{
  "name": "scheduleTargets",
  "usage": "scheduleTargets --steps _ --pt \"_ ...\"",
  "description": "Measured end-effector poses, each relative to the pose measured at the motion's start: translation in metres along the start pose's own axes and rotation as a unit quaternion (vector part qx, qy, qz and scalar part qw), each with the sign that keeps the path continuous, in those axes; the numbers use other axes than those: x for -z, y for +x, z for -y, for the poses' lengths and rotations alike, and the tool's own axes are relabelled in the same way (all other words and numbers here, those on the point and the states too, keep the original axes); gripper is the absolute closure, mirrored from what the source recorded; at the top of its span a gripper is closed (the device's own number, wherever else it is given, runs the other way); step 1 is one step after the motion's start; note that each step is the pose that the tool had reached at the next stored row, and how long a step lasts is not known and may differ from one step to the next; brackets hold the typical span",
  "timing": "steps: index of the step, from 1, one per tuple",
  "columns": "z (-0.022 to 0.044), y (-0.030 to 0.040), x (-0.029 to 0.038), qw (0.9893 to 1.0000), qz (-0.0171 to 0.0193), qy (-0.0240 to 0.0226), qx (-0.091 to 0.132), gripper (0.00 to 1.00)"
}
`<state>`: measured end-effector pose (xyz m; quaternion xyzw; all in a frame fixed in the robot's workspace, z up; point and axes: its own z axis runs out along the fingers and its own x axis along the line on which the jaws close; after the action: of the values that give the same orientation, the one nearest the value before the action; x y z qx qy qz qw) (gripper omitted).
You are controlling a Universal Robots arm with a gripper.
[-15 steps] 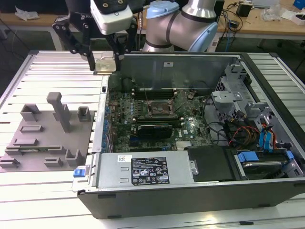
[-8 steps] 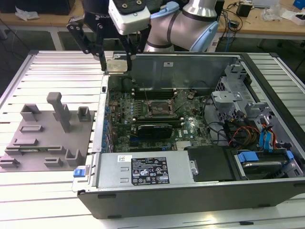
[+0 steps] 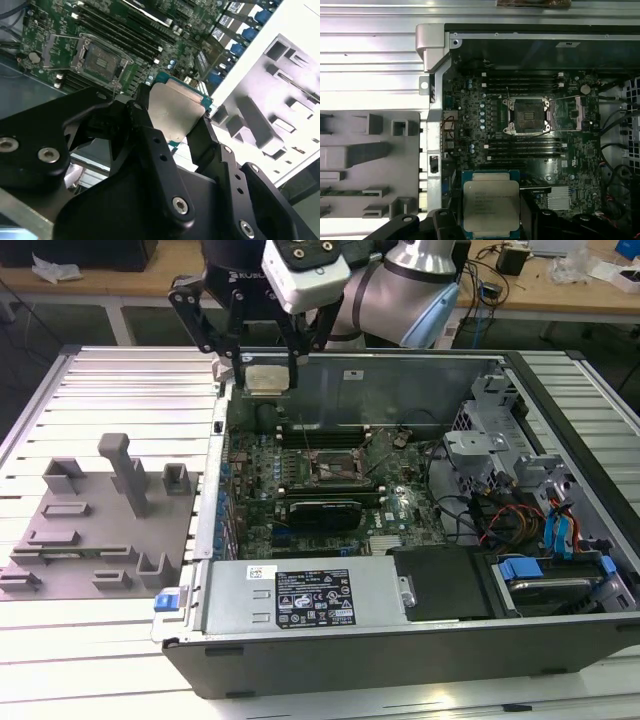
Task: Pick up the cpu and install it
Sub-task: 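Pick up the cpu and move it towards the insertion slot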
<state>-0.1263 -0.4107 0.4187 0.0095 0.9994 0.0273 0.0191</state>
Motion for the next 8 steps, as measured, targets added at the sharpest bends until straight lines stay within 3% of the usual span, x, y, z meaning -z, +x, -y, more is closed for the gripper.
scheduleTargets --steps 8 --pt "-0.0005 -0.0259 -0.001 1.0 0.0 0.0 0.0 0.45"
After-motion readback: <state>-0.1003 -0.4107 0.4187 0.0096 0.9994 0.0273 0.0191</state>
